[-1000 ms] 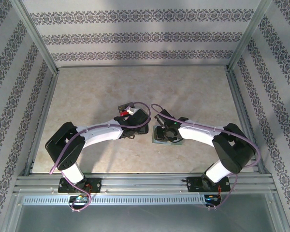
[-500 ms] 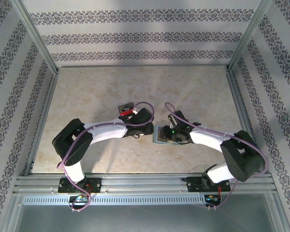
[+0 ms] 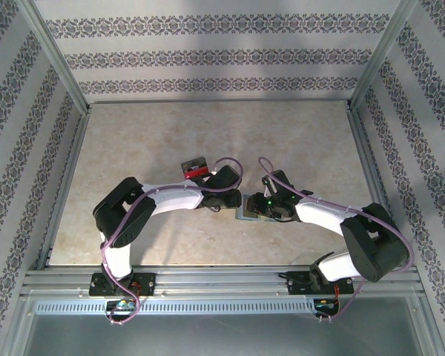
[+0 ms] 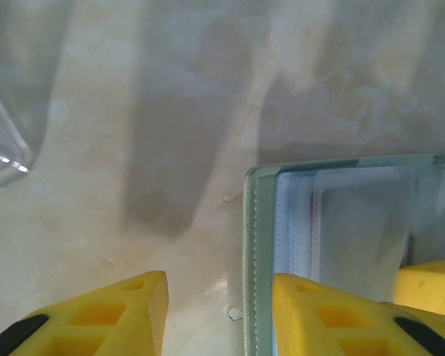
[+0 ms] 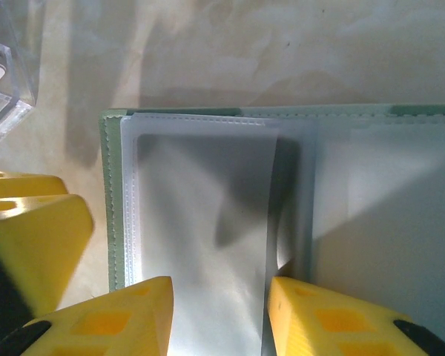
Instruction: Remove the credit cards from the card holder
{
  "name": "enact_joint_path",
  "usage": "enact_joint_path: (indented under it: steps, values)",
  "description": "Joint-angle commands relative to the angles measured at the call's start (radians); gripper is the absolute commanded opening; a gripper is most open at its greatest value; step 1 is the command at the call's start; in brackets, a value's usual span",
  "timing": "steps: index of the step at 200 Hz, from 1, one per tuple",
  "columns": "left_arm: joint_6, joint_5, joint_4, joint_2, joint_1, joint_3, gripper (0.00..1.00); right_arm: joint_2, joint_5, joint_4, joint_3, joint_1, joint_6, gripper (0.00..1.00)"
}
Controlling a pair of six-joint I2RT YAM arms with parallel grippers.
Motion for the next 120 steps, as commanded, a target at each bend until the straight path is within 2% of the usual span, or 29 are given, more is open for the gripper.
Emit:
enact_joint_path:
  steps: [1, 25, 63, 102, 120]
  values:
    - [-0.02, 0.038, 0.061, 0.023, 0.004, 0.031, 0.41, -0.004, -0.008, -0.017, -0.024, -0.017, 0.012, 0.41]
    - [-0.033, 0.054, 0.105, 0.037, 0.01, 0.023, 0.46, -0.007, -0.013, -0.015, -0.025, -0.021, 0.012, 0.4]
    - [-0.071, 0.095, 0.221, 0.055, 0.029, -0.015, 0.47, -0.017, -0.014, -0.013, -0.033, -0.027, 0.014, 0.4]
    - [-0.086, 0.117, 0.27, 0.065, 0.035, -0.036, 0.43, -0.026, -0.014, -0.011, -0.04, -0.031, 0.017, 0.4]
    - [-0.106, 0.132, 0.312, 0.062, 0.042, -0.063, 0.38, -0.028, -0.014, -0.01, -0.041, -0.032, 0.019, 0.4]
